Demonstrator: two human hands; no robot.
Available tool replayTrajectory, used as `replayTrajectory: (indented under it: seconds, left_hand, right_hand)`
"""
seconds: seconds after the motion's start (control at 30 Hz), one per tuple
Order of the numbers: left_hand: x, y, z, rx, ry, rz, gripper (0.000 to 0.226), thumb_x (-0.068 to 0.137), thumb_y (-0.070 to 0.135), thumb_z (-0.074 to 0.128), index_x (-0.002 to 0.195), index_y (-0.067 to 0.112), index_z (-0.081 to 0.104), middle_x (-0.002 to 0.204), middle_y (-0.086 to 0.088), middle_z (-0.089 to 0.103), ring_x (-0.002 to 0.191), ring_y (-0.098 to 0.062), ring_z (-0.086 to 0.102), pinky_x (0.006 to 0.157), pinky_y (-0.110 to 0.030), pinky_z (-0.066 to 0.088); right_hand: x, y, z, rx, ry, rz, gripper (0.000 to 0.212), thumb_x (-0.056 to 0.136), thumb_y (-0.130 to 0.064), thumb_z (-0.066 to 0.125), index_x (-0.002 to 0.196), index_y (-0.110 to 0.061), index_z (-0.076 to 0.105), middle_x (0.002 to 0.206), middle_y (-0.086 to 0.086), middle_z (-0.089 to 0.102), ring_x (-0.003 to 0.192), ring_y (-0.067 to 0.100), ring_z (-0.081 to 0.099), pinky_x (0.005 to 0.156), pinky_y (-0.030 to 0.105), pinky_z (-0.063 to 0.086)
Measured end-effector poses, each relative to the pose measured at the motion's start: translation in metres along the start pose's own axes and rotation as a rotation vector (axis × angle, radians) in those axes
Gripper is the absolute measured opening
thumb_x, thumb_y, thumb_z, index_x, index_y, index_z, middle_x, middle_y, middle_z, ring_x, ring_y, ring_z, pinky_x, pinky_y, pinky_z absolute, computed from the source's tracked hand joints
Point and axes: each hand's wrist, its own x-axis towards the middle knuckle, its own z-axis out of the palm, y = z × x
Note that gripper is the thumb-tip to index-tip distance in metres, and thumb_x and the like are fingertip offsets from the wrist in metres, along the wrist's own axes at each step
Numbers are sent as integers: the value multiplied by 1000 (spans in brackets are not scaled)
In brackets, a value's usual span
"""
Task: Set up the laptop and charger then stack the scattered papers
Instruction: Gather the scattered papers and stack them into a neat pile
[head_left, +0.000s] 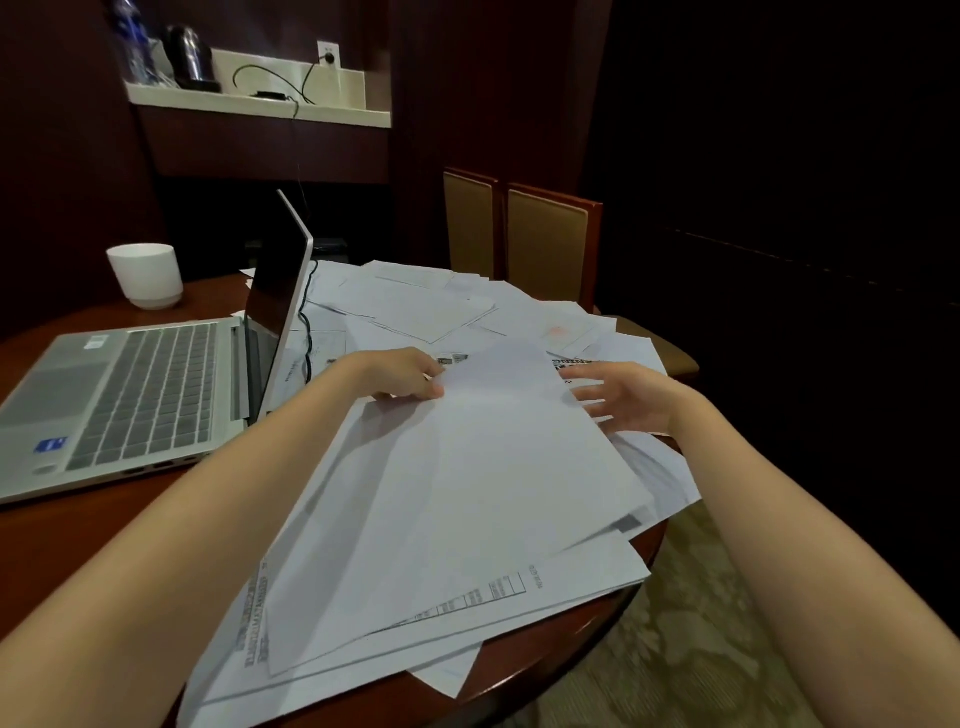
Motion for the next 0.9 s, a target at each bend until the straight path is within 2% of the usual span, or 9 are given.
replayTrajectory:
  seconds: [0.07, 0.17, 0.23, 0.37, 0.5, 0.63, 0.7, 0.83, 0.9]
  left_hand:
    - [0, 2, 5, 47, -97, -14, 17, 96, 18, 48, 91, 25, 62, 87, 0, 59, 80, -17, 55, 73, -26, 45]
    - [0, 5, 10, 91, -200, -41, 13, 94, 15, 53, 99, 22, 64, 85, 1, 59, 74, -14, 52, 69, -22, 45]
    - [2, 4, 9, 68, -206, -39, 22, 90, 15, 60, 111, 21, 60, 85, 3, 58, 72, -12, 51, 69, -21, 45]
    - [6, 3, 4, 82, -132, -11, 25, 81, 14, 70, 99, 28, 60, 86, 6, 60, 77, -11, 54, 65, -17, 45]
    - [16, 4, 5, 134, -41, -2, 20, 85, 20, 67, 103, 26, 61, 94, 0, 61, 74, -13, 52, 62, -18, 42]
    - [32, 12, 10, 179, 140, 54, 23, 88, 15, 59, 110, 20, 61, 105, -2, 58, 86, -16, 50, 80, -25, 43]
    - [40, 18, 12, 206, 213, 78, 28, 88, 14, 54, 115, 19, 59, 116, -2, 57, 96, -16, 48, 88, -25, 40]
    - [60, 31, 15, 202, 261, 121, 34, 89, 12, 50, 123, 16, 54, 128, -5, 53, 112, -21, 49, 88, -25, 38]
    - [73, 36, 17, 211, 265, 131, 37, 90, 12, 49, 126, 16, 51, 131, -5, 50, 118, -22, 48, 92, -27, 39]
  right_hand:
    - [6, -3, 12, -118, 26, 5, 21, 90, -27, 59, 108, -16, 58, 88, 4, 61, 70, 19, 58, 65, 30, 50]
    - [16, -4, 21, -245, 64, -16, 17, 90, -18, 60, 107, -15, 60, 87, 3, 59, 69, 17, 54, 66, 27, 49]
    - [19, -3, 23, -357, 48, -37, 10, 89, -13, 62, 97, -16, 64, 83, 1, 59, 66, 15, 53, 66, 25, 47]
    - [23, 0, 23, -505, 56, -46, 5, 84, -8, 66, 85, -13, 67, 75, 3, 60, 58, 12, 53, 61, 23, 44]
    - [28, -1, 26, -403, 71, -48, 6, 85, -5, 63, 91, -4, 66, 82, 12, 61, 60, 18, 56, 56, 22, 49]
    - [49, -6, 22, -11, 390, -31, 2, 89, 1, 56, 88, 1, 55, 76, 11, 51, 59, 21, 51, 42, 20, 51]
    - [59, -10, 13, 222, 493, -26, 8, 89, 2, 53, 95, -2, 50, 76, 11, 48, 64, 22, 50, 51, 23, 52]
    - [73, -11, -7, 445, 520, -39, 24, 90, -7, 52, 114, -3, 45, 104, 14, 51, 98, 26, 55, 97, 33, 48]
    - [81, -11, -11, 540, 520, -39, 35, 90, -6, 50, 123, -2, 41, 116, 13, 46, 110, 28, 53, 102, 35, 44]
